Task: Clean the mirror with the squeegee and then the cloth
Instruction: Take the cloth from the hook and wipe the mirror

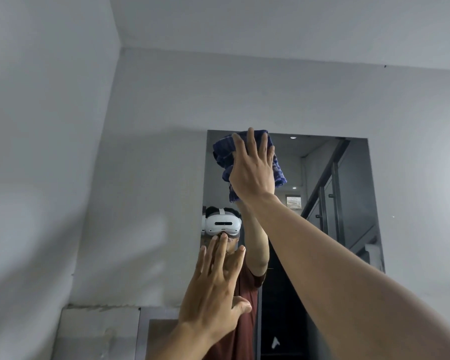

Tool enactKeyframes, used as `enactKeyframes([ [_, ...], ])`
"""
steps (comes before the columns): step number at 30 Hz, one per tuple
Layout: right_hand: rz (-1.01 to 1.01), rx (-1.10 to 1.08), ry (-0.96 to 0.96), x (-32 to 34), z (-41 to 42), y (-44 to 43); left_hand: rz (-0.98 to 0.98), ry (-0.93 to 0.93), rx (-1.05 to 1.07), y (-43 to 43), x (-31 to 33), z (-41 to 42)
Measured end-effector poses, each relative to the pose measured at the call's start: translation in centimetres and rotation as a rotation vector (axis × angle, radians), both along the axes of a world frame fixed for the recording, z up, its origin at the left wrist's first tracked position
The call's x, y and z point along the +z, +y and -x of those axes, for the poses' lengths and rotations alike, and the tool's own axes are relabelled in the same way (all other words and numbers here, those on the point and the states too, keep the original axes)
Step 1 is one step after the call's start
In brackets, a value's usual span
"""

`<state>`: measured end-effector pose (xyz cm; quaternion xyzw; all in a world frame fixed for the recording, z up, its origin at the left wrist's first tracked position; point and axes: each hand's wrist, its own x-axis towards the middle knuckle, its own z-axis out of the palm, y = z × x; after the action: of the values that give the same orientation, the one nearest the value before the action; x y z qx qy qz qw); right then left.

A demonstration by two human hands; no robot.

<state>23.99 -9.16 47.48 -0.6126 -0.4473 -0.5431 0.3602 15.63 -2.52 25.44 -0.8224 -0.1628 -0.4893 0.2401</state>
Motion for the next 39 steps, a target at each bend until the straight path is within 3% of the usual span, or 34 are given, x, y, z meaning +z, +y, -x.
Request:
enactKeyframes([
  [15, 0.372, -0.021, -0.486, 0.7, -0.8, 1.2, -0.009, -0.014, -0.004, 0.3, -0.3, -0.3],
  [27, 0.216, 0.058, -0.299, 3.1, -0.9, 0.7, -0.024, 0.019, 0.022, 0.5, -0.2, -0.3],
  [39, 0.04, 0.065, -0.093, 2.7, -6.5, -4.3, -0.016, 0.006, 0.011, 0.9, -0.4, -0.5],
])
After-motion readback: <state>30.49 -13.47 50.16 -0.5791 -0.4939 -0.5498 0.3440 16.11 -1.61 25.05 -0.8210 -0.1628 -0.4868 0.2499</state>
